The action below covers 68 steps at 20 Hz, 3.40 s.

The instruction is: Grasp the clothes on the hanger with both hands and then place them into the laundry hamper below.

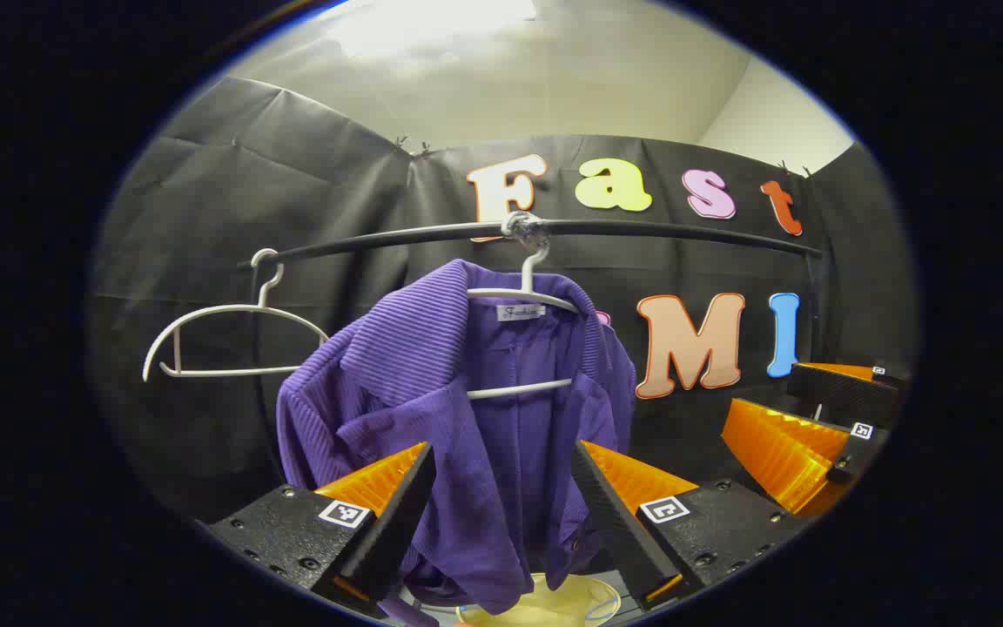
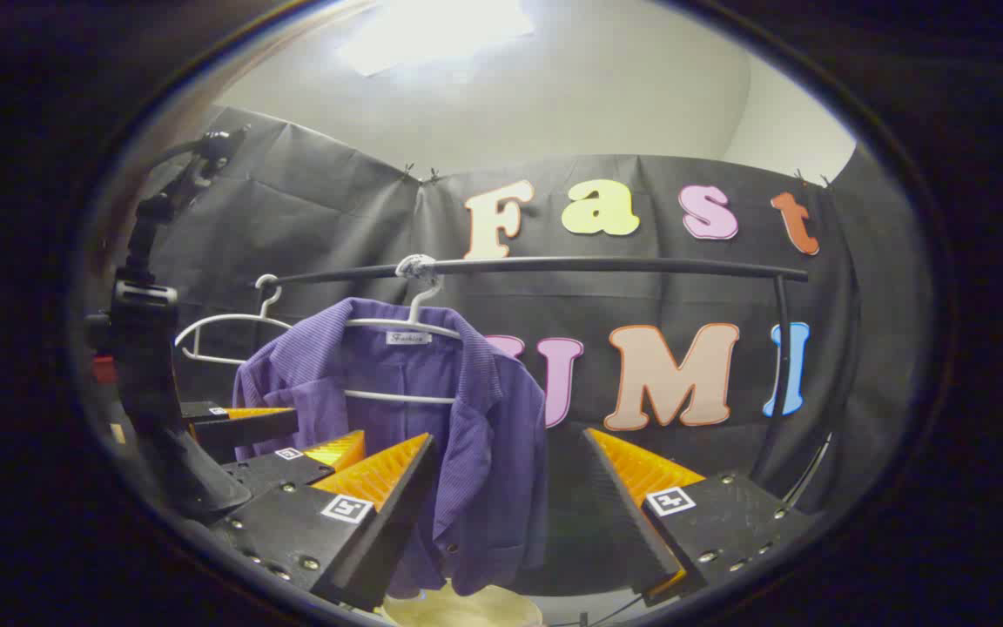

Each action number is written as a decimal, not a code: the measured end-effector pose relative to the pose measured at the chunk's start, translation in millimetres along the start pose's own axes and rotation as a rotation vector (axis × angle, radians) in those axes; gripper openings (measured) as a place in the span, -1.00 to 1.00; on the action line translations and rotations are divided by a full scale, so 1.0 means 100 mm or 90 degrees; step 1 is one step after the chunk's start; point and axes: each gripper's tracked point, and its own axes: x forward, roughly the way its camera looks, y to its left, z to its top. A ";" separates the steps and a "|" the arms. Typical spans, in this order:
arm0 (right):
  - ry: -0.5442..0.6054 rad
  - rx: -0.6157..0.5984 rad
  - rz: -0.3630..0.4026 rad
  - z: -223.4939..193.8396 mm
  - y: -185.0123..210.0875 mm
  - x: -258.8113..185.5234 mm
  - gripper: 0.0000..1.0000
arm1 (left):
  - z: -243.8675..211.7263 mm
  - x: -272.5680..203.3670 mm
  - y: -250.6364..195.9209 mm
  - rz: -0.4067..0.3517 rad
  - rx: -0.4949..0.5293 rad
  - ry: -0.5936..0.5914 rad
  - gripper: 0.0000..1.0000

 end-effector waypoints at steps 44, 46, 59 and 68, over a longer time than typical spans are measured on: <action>0.003 0.015 0.061 -0.10 0.24 0.03 0.97 | -0.54 0.21 0.60 0.130 0.030 0.068 -0.36; 0.006 0.015 0.065 -0.12 0.26 0.04 0.86 | -0.55 0.21 0.66 0.136 0.022 0.072 -0.80; 0.029 0.006 0.081 -0.37 0.38 0.37 0.97 | -0.49 0.03 0.60 0.084 0.026 0.081 -0.99; 0.031 0.037 0.110 -0.56 0.54 1.05 0.86 | -0.44 0.03 0.70 0.080 0.044 0.073 -0.99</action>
